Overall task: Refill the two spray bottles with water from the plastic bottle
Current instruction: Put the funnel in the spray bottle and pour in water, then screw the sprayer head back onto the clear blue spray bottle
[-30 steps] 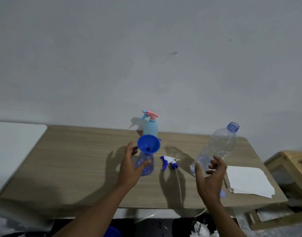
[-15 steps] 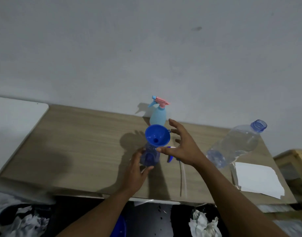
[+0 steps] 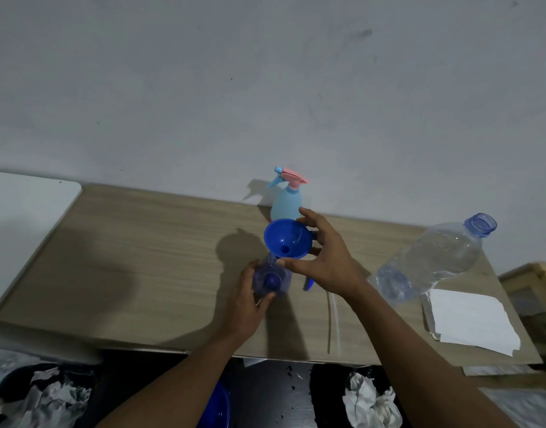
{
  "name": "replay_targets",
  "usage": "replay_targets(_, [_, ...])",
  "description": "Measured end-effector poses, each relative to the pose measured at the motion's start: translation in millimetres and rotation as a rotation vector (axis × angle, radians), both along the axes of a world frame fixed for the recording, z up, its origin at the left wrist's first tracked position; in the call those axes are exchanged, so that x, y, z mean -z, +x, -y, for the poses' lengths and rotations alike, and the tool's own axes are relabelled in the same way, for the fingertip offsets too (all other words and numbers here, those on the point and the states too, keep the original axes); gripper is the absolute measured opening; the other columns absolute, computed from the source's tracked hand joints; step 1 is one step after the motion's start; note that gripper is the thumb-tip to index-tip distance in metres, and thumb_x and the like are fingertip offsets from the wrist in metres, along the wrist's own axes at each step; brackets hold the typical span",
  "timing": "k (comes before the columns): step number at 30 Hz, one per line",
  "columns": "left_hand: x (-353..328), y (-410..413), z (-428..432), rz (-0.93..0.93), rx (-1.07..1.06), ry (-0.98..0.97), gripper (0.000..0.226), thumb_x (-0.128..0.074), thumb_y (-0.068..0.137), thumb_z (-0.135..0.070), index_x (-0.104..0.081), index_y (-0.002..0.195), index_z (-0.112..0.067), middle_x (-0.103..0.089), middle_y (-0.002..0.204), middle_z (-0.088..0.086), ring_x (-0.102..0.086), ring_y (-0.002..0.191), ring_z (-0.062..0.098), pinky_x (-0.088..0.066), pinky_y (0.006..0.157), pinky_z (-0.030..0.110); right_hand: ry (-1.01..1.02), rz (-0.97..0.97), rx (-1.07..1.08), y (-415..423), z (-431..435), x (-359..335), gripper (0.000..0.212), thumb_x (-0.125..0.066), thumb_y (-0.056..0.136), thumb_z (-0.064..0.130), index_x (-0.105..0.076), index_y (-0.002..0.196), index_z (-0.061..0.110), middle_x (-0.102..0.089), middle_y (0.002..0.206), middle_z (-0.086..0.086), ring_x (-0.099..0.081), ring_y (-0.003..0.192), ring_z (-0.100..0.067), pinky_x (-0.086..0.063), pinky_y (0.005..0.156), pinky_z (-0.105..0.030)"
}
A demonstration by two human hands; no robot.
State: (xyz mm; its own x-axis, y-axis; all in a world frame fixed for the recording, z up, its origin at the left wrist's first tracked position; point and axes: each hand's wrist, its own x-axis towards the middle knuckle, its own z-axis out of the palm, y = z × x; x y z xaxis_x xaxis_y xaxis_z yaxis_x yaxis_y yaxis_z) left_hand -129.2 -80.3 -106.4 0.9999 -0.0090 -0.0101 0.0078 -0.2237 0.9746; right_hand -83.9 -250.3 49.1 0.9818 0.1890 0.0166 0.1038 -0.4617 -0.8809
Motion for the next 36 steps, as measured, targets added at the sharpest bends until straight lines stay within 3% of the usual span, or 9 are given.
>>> replay_targets(3, [0.0,4.2,-0.3,-0.03,0.014,-0.03,0.077,-0.075,0.085,-0.008,-0.034,0.146,-0.028,-0.047,0.141,-0.023,-0.052,0.129,0.007,-0.051,0.102,0.042,0.074,0.018,0.055,0.3,1.0,-1.8,0.097,-0.095,0.064,0.024,-0.041,0.145,0.034,-0.054,0.13,0.013,-0.06,0.114,-0.007,-0.056,0.084,-0.018])
replay_targets(7, [-3.7,8.2,2.9,-0.02,-0.004,0.018,0.072,-0.074,0.085,0.0,-0.035,0.137,-0.03,-0.049,0.133,-0.019,-0.048,0.118,-0.019,-0.041,0.095,0.005,0.21,0.064,0.211,-1.1,7.2,-10.7,0.096,-0.094,0.063,0.024,-0.042,0.142,0.034,-0.055,0.127,0.007,-0.063,0.11,-0.009,-0.058,0.082,-0.021])
replay_targets(11, [-4.8,10.2,1.3,0.03,-0.023,0.046,0.071,-0.076,0.083,0.0,-0.039,0.131,-0.035,-0.053,0.132,-0.007,-0.052,0.115,-0.016,-0.045,0.091,0.007,0.362,0.059,0.399,-1.7,25.1,-11.5,0.101,-0.093,0.058,0.032,-0.041,0.144,0.033,-0.058,0.126,-0.001,-0.066,0.111,-0.017,-0.059,0.086,-0.029])
replay_targets(14, [-4.0,10.6,-1.6,0.07,-0.03,0.065,0.072,-0.079,0.08,-0.001,-0.04,0.13,-0.035,-0.055,0.132,-0.003,-0.054,0.113,-0.014,-0.045,0.09,0.007,0.363,0.055,0.491,-6.3,42.7,-4.8,0.095,-0.092,0.066,0.018,-0.039,0.145,0.032,-0.056,0.125,0.0,-0.063,0.111,-0.013,-0.057,0.079,-0.018])
replay_targets(19, [-4.1,-0.2,-13.6,0.072,-0.056,0.071,0.066,-0.077,0.079,0.006,-0.043,0.134,-0.007,-0.053,0.125,0.002,-0.053,0.104,-0.021,-0.042,0.083,0.0,0.121,-0.106,0.463,-34.6,61.3,40.1,0.1,-0.095,0.05,0.042,-0.041,0.133,0.029,-0.055,0.125,0.001,-0.064,0.106,-0.02,-0.061,0.082,-0.039])
replay_targets(21, [-3.3,-7.1,-20.0,0.073,-0.069,0.071,0.063,-0.075,0.08,0.009,-0.043,0.133,0.003,-0.053,0.123,0.001,-0.053,0.104,-0.023,-0.042,0.082,0.0,-0.027,-0.17,0.356,-47.7,59.1,61.1,0.095,-0.097,0.047,0.038,-0.043,0.124,0.023,-0.056,0.122,-0.002,-0.063,0.104,-0.018,-0.058,0.08,-0.026])
replay_targets(23, [-2.5,-13.2,-26.2,0.061,-0.094,0.081,0.061,-0.074,0.081,0.01,-0.043,0.132,0.0,-0.052,0.122,-0.004,-0.053,0.104,-0.021,-0.043,0.081,0.001,-0.216,-0.238,0.214,-58.2,50.1,74.2,0.084,-0.098,0.051,0.029,-0.046,0.117,0.023,-0.056,0.115,0.002,-0.061,0.101,-0.014,-0.054,0.077,-0.019])
replay_targets(28, [-7.3,-20.4,-34.9,0.044,-0.109,0.121,0.064,-0.074,0.083,0.005,-0.04,0.135,-0.012,-0.049,0.128,-0.016,-0.053,0.111,-0.017,-0.045,0.085,0.004,-0.683,-0.267,-0.068,-61.7,25.4,91.6,0.092,-0.092,0.058,0.038,-0.044,0.137,0.031,-0.054,0.129,-0.002,-0.049,0.123,-0.024,-0.052,0.092,-0.039])
replay_targets(36, [-10.6,-19.7,-35.0,0.045,-0.109,0.147,0.066,-0.075,0.083,0.002,-0.04,0.138,-0.005,-0.049,0.131,-0.002,-0.048,0.112,-0.023,-0.04,0.086,-0.001,-0.694,-0.288,-0.03,-61.3,8.8,99.8,0.111,-0.093,0.058,0.04,-0.03,0.149,0.026,-0.055,0.136,-0.005,-0.044,0.13,-0.026,-0.047,0.1,-0.039])
